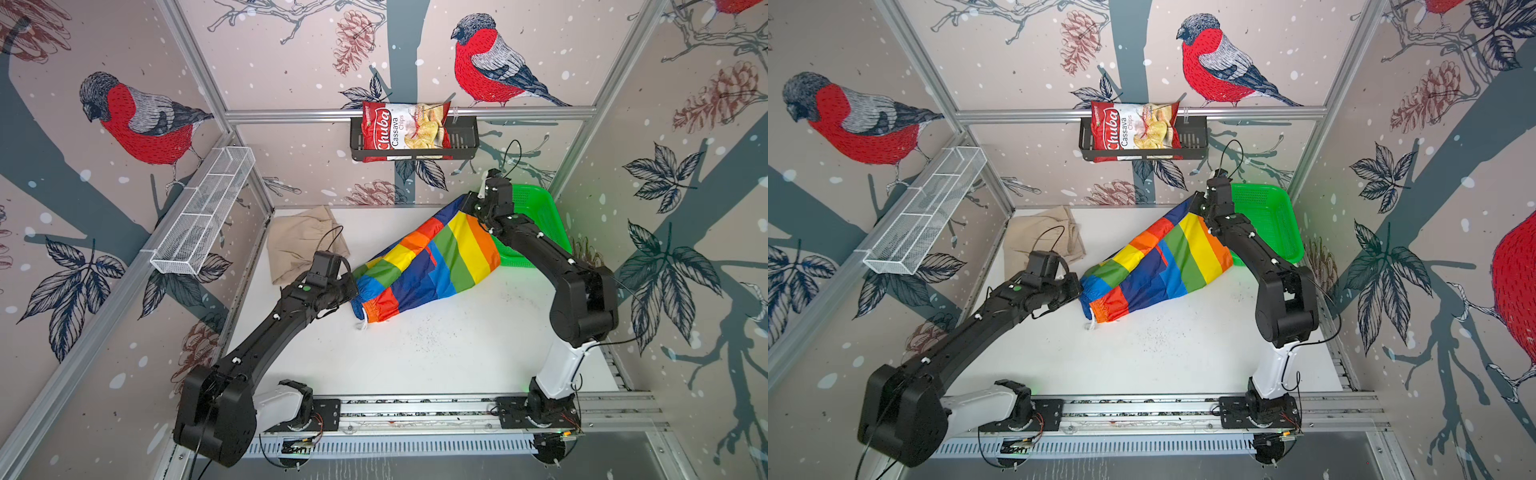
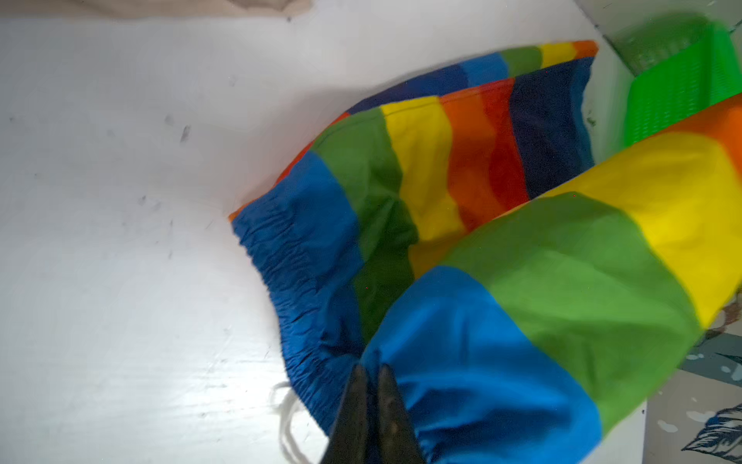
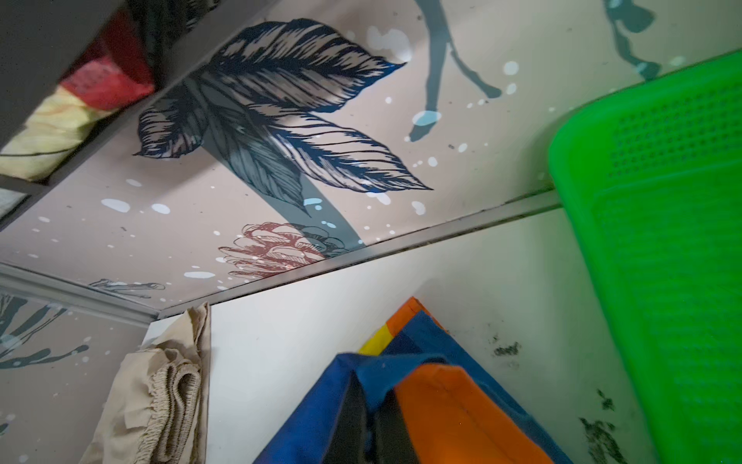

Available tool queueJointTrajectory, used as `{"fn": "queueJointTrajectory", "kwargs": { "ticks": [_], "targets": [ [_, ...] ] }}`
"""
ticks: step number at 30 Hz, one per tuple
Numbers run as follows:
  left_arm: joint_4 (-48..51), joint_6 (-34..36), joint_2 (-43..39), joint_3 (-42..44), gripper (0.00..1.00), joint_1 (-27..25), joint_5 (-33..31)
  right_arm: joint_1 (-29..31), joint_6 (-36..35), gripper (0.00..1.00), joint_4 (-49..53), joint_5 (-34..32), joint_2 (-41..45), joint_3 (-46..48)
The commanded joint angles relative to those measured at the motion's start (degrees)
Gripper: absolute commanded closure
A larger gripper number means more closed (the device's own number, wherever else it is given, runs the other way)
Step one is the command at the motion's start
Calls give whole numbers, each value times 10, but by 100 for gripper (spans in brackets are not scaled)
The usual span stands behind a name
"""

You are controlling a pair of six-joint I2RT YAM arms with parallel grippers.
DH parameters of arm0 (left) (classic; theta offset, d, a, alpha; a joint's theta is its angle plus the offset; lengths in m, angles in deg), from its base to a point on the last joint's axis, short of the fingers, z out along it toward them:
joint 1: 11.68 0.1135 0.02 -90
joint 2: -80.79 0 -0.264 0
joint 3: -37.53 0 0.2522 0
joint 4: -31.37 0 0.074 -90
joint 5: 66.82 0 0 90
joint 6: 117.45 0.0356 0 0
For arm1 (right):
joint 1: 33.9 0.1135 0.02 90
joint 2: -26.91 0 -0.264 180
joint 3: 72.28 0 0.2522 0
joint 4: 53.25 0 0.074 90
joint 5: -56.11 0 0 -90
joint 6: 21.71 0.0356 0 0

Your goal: Fold and stack the shorts

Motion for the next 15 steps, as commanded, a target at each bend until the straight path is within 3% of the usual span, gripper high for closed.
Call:
{"fn": "queueJointTrajectory", "kwargs": {
  "ticks": [1, 6, 12, 14, 15],
  "targets": [
    [-37, -18, -15, 41, 100, 15, -33, 17, -28, 100, -5, 5, -38, -35],
    [-57, -6, -8, 61, 100, 73, -14, 39, -56, 100, 8, 4, -115, -104],
    [-47, 9, 59, 18, 100, 77, -30, 40, -62, 100, 40, 4, -213, -202],
    [-26, 15, 93, -5, 100, 78, -37, 40, -63, 92, 41, 8, -241, -226],
    [-18, 17, 110, -14, 90, 78, -41, 40, -64, 83, 39, 11, -255, -238]
  ]
}}
